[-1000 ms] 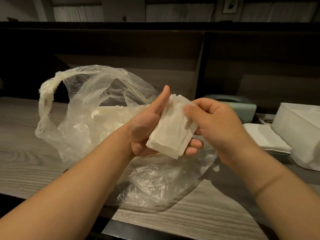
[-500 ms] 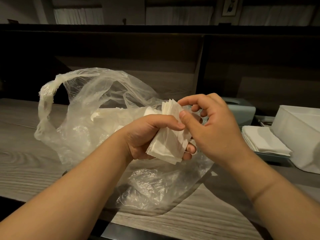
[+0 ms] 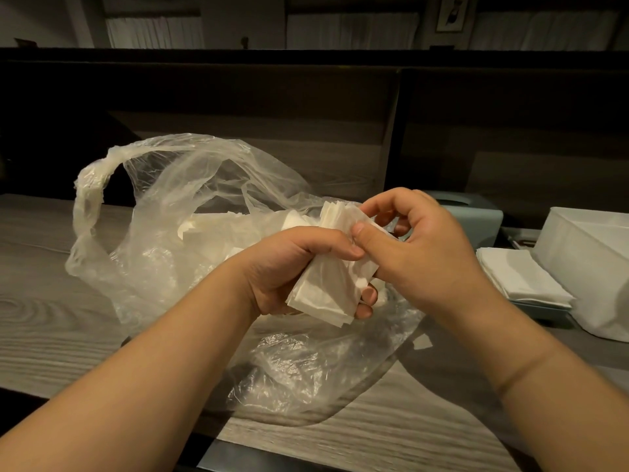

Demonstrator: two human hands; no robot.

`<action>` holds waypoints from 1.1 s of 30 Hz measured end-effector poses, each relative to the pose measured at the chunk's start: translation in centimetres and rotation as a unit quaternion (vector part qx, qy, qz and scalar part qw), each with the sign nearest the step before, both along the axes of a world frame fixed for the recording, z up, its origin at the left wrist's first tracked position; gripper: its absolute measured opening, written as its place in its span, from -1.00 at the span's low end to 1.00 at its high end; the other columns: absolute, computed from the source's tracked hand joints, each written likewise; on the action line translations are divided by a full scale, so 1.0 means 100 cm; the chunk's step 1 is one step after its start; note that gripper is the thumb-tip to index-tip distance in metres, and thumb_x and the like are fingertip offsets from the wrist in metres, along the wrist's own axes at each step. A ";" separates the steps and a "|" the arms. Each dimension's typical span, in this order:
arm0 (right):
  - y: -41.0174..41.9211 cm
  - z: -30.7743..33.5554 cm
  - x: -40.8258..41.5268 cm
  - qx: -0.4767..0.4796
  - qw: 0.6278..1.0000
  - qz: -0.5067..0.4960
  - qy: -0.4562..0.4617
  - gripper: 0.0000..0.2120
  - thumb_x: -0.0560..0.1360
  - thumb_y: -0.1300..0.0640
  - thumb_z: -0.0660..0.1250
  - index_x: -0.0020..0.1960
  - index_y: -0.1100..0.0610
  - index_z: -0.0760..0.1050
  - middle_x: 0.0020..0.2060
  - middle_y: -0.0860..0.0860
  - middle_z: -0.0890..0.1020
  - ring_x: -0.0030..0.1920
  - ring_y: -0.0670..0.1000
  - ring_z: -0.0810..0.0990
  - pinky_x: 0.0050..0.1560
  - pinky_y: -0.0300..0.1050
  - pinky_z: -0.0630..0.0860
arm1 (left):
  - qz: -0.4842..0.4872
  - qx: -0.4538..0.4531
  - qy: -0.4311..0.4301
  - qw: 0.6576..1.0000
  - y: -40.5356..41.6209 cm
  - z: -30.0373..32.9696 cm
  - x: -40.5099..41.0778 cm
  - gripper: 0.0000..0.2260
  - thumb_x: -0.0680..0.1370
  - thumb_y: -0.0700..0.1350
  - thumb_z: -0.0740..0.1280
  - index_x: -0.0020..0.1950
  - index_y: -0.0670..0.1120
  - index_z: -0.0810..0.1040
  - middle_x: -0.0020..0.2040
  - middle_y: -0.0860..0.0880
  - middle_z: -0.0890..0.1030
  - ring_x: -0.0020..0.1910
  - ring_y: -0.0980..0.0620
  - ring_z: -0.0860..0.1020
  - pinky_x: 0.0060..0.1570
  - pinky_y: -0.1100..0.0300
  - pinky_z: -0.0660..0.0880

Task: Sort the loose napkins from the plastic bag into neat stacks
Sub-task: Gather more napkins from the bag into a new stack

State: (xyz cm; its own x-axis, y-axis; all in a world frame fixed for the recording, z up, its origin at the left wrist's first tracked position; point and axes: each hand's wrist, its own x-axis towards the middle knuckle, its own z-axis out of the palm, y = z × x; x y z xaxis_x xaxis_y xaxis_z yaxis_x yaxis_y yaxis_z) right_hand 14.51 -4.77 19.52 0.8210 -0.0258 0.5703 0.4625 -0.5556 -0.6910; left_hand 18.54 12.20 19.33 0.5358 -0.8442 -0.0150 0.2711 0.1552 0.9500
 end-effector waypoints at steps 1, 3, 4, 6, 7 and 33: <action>0.000 0.000 0.000 0.005 1.000 0.002 0.002 -0.94 0.52 -0.04 0.42 -0.04 -0.14 0.56 -0.05 -0.18 0.53 -0.05 -0.15 0.49 -0.11 -0.24 0.40 | 0.003 0.001 0.002 1.000 0.000 0.000 0.000 -0.64 0.46 -0.20 0.35 0.25 -0.20 0.52 -0.11 -0.20 0.63 -0.15 -0.16 0.61 0.00 -0.06 0.60; -0.001 0.000 0.001 0.019 1.000 0.009 -0.002 -0.93 0.51 -0.03 0.43 -0.04 -0.12 0.56 -0.06 -0.14 0.55 -0.08 -0.12 0.49 -0.13 -0.18 0.45 | 0.008 0.002 0.006 1.000 0.000 0.001 0.000 -0.68 0.44 -0.19 0.36 0.18 -0.21 0.55 -0.12 -0.20 0.63 -0.16 -0.15 0.62 -0.02 -0.05 0.61; -0.001 0.000 0.001 0.026 1.000 0.011 -0.005 -0.93 0.51 -0.02 0.44 -0.04 -0.11 0.56 -0.07 -0.14 0.54 -0.10 -0.13 0.48 -0.13 -0.16 0.48 | 0.009 0.004 0.008 1.000 0.000 0.001 -0.001 -0.70 0.43 -0.19 0.37 0.16 -0.20 0.57 -0.13 -0.21 0.64 -0.17 -0.16 0.62 -0.03 -0.05 0.62; -0.001 0.000 0.001 0.030 0.999 0.011 -0.017 -0.93 0.51 0.01 0.44 -0.04 -0.12 0.55 -0.08 -0.15 0.52 -0.11 -0.16 0.47 -0.14 -0.18 0.50 | 0.010 0.007 0.011 1.000 0.001 0.002 -0.002 -0.72 0.42 -0.19 0.38 0.11 -0.20 0.60 -0.14 -0.22 0.64 -0.19 -0.16 0.63 -0.06 -0.03 0.64; -0.001 0.000 0.000 0.029 0.999 0.010 -0.022 -0.93 0.52 0.01 0.44 -0.04 -0.12 0.55 -0.09 -0.16 0.51 -0.11 -0.17 0.47 -0.14 -0.20 0.49 | 0.010 0.006 0.011 1.000 0.001 0.002 -0.002 -0.72 0.41 -0.19 0.38 0.11 -0.20 0.60 -0.14 -0.22 0.65 -0.19 -0.16 0.64 -0.06 -0.03 0.65; 0.001 -0.002 -0.001 -0.053 0.995 0.035 -0.080 -0.83 0.52 -0.02 0.44 0.05 -0.23 0.53 -0.01 -0.23 0.46 0.13 -0.13 0.46 0.10 -0.26 0.41 | -0.002 0.001 -0.005 1.000 0.001 0.002 -0.001 -0.72 0.43 -0.24 0.24 0.01 -0.17 0.70 -0.21 -0.18 0.63 -0.24 -0.12 0.61 -0.12 0.01 0.61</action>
State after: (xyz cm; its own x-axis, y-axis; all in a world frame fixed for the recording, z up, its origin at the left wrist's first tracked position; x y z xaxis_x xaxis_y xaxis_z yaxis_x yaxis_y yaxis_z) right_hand 14.40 -4.68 19.33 0.7166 0.0953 0.6910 0.6025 -0.5838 -0.5443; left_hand 18.48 12.31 19.55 0.5334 -0.8458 -0.0118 0.2617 0.1517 0.9532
